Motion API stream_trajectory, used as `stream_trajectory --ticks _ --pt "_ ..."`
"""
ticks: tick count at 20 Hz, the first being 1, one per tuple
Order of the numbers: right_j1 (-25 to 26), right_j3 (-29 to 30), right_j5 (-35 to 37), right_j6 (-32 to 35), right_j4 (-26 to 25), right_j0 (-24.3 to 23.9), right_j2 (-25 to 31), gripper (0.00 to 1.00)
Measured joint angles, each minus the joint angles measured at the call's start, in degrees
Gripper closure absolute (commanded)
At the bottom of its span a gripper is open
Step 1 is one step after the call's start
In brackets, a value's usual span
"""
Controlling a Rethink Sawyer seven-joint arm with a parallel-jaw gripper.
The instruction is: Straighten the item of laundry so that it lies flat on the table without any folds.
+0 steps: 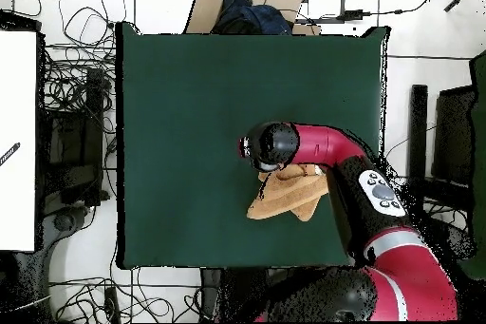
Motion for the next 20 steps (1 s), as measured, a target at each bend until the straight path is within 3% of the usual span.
stream_trajectory --ticks 20 --pt "0.1 0.0 -0.3 0.0 -0.4 -0.9 0.1 0.00"
